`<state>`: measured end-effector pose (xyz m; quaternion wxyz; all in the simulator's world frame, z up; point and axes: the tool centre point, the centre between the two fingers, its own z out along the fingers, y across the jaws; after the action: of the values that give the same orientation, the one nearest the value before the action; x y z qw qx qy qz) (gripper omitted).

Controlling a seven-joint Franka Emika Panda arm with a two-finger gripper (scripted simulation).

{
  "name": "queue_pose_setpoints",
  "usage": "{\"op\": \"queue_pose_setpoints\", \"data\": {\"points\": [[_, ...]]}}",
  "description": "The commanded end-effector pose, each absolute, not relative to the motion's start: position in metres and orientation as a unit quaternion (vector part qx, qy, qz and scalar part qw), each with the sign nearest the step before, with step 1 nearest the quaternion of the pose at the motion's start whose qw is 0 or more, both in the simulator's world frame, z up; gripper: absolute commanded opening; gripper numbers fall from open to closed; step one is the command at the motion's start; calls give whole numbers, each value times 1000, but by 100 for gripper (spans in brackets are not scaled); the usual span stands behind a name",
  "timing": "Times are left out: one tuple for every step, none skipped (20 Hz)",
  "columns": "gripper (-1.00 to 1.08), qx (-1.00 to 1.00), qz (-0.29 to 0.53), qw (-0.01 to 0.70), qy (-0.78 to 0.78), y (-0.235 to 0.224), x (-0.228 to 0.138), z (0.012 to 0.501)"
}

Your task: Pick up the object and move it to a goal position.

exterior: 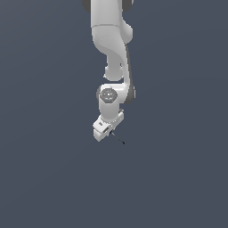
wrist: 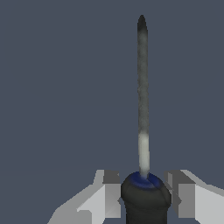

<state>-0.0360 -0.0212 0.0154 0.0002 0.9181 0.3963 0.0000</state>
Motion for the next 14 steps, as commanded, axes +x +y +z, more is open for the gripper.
{"op": "queue_pose_setpoints", "data": {"points": [[-100,918,0,0,397,-21,-36,15],[-100,918,0,0,397,-21,-36,15],[-100,918,0,0,396,-21,-36,16],[-100,918,2,1,396,-20,-35,16],[-100,918,4,2,396,-19,-33,17],[-100,919,6,4,395,-18,-31,19],[-100,919,10,6,394,-16,-29,20],[-100,919,14,8,393,-14,-26,23],[-100,920,19,11,392,-11,-22,25],[-100,920,25,14,390,-8,-18,28],[-100,921,31,17,389,-5,-13,32],[-100,921,38,21,387,-2,-8,36],[-100,921,46,25,385,2,-3,40],[-100,922,54,30,383,6,3,45]]}}
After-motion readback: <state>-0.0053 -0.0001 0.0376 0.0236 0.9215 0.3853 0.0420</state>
